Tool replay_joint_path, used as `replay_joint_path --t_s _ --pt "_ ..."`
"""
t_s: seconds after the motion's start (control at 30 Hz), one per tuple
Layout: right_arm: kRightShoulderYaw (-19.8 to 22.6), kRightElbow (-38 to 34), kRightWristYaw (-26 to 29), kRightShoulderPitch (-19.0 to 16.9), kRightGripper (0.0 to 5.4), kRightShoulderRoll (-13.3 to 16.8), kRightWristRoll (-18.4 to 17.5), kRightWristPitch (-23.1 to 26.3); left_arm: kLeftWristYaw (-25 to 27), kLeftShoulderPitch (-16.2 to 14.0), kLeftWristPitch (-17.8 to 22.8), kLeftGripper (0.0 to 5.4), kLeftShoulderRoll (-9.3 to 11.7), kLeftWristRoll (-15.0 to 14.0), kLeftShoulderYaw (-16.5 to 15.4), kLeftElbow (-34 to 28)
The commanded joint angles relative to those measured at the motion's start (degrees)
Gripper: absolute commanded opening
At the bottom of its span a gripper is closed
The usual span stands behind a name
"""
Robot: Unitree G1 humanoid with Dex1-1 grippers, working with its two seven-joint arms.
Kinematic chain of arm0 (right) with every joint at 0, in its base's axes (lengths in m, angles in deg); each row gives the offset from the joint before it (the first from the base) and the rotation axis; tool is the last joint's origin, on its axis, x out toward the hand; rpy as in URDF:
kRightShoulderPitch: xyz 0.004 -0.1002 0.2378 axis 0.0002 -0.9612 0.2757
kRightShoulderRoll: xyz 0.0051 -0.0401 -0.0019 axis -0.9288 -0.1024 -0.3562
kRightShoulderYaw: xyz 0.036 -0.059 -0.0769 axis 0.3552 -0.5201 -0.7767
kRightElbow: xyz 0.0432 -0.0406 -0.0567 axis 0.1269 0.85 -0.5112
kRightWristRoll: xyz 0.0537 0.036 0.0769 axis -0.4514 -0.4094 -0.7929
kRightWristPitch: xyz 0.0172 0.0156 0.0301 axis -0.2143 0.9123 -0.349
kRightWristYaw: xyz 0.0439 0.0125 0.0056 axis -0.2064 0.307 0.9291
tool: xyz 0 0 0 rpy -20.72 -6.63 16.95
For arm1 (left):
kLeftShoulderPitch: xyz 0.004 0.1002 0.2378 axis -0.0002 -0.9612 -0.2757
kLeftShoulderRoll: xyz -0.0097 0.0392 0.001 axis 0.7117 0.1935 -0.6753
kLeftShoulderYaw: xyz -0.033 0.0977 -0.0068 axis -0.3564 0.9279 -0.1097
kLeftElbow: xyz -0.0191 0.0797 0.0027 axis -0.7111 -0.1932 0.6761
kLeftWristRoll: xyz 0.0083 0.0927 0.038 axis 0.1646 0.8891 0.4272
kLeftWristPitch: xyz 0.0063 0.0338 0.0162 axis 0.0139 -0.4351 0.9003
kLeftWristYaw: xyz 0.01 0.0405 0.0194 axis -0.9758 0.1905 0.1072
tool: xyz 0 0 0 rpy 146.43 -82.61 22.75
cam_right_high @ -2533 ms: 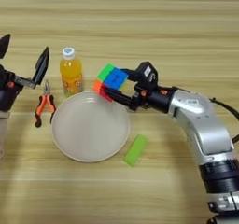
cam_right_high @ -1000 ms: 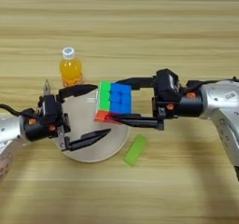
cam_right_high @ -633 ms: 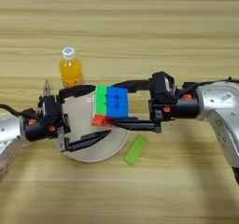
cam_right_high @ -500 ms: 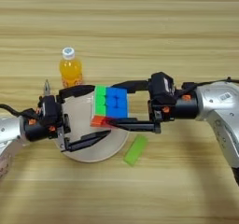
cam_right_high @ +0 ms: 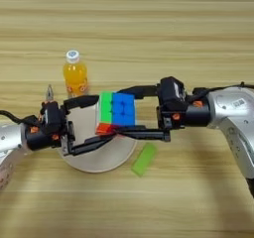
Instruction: Move the objects on the table
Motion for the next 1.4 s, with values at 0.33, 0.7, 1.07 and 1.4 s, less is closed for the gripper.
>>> replay_joint_path --t_s 0.33,0.7,1.07,1.4 --pt "-0.9 -1.3 0.5 -0.2 3.32 1.6 -0.8 0.8 -0.1 0.0 -0.3 3.37 0.4 0.6 -0.6 -1.1" --pt "-1.9 -1.2 0.8 -0.8 3.71 1.9 -0.7 0.7 -0.3 -0.1 -0.3 3.36 0.4 0.7 -0.7 -1.2" --pt "-1.8 -1.0 1.1 -1.4 4.94 1.8 -1.3 -0.2 -0.8 0.0 -0.5 3.30 -0.2 1.0 -0.7 -0.9" --pt "1.4 -0.8 -0.4 -0.2 5.40 0.6 -5.5 0.4 -1.5 0.2 -0.7 3.30 0.4 2.2 -1.0 0.7"
